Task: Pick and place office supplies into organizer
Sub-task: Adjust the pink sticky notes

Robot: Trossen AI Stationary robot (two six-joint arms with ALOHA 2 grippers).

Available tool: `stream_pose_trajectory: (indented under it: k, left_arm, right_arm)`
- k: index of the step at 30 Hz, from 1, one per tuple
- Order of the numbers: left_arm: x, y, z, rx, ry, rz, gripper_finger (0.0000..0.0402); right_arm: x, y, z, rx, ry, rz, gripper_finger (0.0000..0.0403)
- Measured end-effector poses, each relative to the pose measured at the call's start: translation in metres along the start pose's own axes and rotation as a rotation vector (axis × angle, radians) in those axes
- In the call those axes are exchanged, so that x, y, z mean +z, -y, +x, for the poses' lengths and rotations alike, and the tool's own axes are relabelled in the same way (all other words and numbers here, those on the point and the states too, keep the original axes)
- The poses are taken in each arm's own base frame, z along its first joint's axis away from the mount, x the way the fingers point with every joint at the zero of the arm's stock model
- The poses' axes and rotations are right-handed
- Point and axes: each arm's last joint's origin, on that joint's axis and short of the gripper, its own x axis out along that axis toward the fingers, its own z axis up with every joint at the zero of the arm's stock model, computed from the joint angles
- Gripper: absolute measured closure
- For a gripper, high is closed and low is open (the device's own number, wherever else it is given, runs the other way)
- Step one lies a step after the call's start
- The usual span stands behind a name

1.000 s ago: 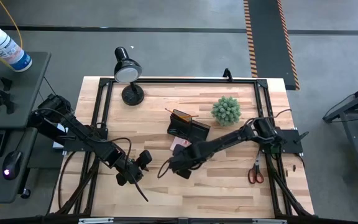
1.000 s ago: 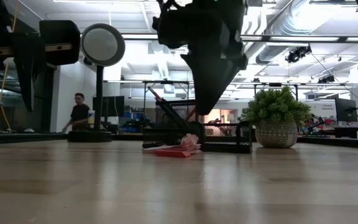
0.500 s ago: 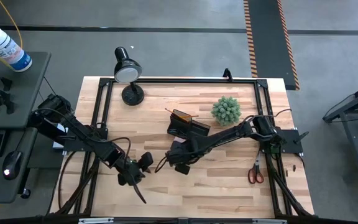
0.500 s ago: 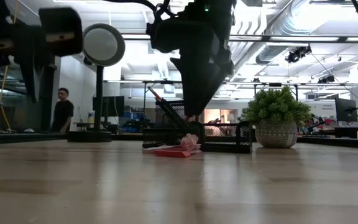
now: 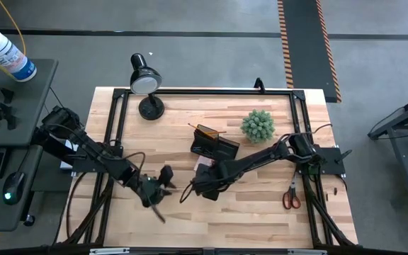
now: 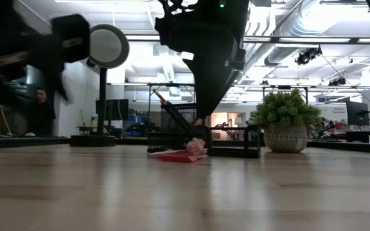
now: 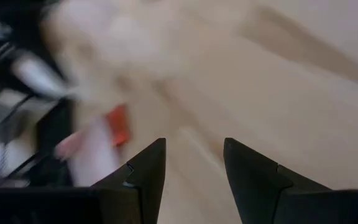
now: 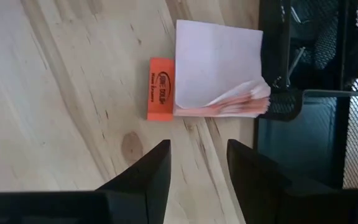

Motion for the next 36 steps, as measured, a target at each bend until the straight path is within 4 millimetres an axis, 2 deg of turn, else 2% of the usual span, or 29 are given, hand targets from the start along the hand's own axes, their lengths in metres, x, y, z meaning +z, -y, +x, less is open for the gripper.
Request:
stream_pose_trajectory:
  k: [5,15,19,24,30,36]
  left_arm:
    - [-0.007,-0.02,-0.005,0.104,0.08,-0.203,0.0252]
    - [-0.046,-0.026,-0.003,0.191,0.282,-0.643,0.0252]
    - [-0.053,-0.021,-0.007,0.204,0.369,-0.669,0.0252]
    - [-0.055,-0.019,-0.009,0.187,0.411,-0.676,0.0252]
    - [-0.054,-0.02,-0.009,0.188,0.421,-0.668,0.0252]
    - [-0.054,-0.019,-0.009,0.158,0.435,-0.654,0.0252]
  right_arm:
    - [-0.003,-0.004,-0.002,-0.021,0.015,-0.006,0.0258]
    - [-0.008,-0.01,-0.006,-0.089,0.067,-0.049,0.0254]
    - [-0.006,-0.013,-0.003,-0.052,0.09,-0.069,0.0254]
    - [-0.004,-0.013,0.019,0.085,0.077,-0.082,0.026]
    - [0.004,0.004,0.038,0.12,0.065,-0.062,0.0258]
    - [0.015,0.014,0.043,0.192,0.082,-0.08,0.0256]
